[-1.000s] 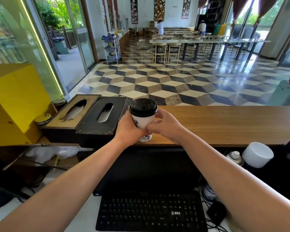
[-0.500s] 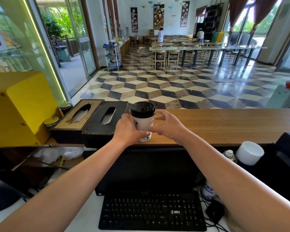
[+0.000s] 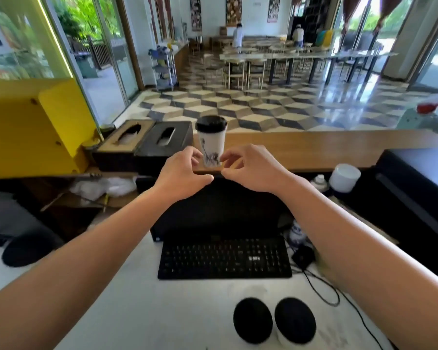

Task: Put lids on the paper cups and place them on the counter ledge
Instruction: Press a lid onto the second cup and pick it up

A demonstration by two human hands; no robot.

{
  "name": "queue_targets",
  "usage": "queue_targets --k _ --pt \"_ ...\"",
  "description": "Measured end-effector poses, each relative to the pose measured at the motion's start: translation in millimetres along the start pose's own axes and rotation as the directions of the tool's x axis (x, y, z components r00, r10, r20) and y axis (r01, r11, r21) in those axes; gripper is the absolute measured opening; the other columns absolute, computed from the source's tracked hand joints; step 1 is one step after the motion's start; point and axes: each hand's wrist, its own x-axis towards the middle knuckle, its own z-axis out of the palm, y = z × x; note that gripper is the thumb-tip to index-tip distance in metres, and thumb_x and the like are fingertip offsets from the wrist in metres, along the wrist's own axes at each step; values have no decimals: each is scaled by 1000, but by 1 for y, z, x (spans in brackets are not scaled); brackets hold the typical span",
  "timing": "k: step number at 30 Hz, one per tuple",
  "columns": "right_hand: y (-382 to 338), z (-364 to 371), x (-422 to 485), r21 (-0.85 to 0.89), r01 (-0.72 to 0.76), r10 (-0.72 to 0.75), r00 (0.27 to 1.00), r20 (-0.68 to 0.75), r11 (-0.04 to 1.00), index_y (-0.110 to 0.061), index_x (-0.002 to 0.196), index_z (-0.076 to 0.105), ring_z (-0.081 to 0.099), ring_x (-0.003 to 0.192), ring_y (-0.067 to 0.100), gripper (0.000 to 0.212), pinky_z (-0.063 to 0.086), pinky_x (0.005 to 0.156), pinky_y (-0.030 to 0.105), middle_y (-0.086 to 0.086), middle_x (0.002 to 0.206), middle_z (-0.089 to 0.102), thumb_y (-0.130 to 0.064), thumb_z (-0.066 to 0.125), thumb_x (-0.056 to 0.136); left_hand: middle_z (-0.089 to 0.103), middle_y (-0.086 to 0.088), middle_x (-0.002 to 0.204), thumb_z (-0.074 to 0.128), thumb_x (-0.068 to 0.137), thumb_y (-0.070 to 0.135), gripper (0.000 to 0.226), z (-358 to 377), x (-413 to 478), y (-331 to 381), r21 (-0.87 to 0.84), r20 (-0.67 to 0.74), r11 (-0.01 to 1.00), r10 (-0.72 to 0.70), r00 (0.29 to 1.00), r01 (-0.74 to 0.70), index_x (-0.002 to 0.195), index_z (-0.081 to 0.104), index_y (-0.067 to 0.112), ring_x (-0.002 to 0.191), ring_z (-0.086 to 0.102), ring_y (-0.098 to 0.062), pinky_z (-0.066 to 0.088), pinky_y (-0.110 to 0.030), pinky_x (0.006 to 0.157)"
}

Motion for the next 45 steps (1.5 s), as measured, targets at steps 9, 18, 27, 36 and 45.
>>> queue_targets --k 9,18,27,36,45 --pt "27 91 -104 -95 -43 77 916 395 995 -21 127 71 64 95 13 34 54 89 29 -4 113 74 -31 69 94 60 5 111 82 73 29 56 86 -99 -58 148 342 989 -62 938 11 123 58 25 102 62 -18 49 -30 81" --pt "77 176 -227 -30 -445 384 735 559 895 -20 127 70 66 105 17 35 56 93 32 -1 119 72 -32 69 94 55 -9 136 80 80 27 67 185 -196 -134 241 528 948 -308 792 209 138 49 19 122 56 -24 48 -31 97" --pt "123 233 -269 -20 -763 692 574 437 646 -6 154 40 54 134 29 74 48 101 32 14 146 56 -37 71 95 -23 -6 164 79 74 56 122 231 -251 -176 524 579 808 -570 583 270 157 -8 35 149 -10 -49 26 -64 115" --pt "126 278 -256 354 -857 829 479 287 373 -9 151 42 57 129 27 79 42 89 24 9 139 59 -24 83 85 -26 -7 165 69 74 72 122 239 -259 -187 572 570 799 -549 611 185 157 -13 35 148 -15 -51 20 -67 116" --pt "122 318 -230 626 -724 840 505 198 288 -19 151 45 50 132 24 92 42 116 37 7 143 45 -16 92 73 -24 -6 166 69 79 65 116 229 -261 -198 530 621 835 -500 603 147 158 -10 33 150 -16 -48 17 -64 119"
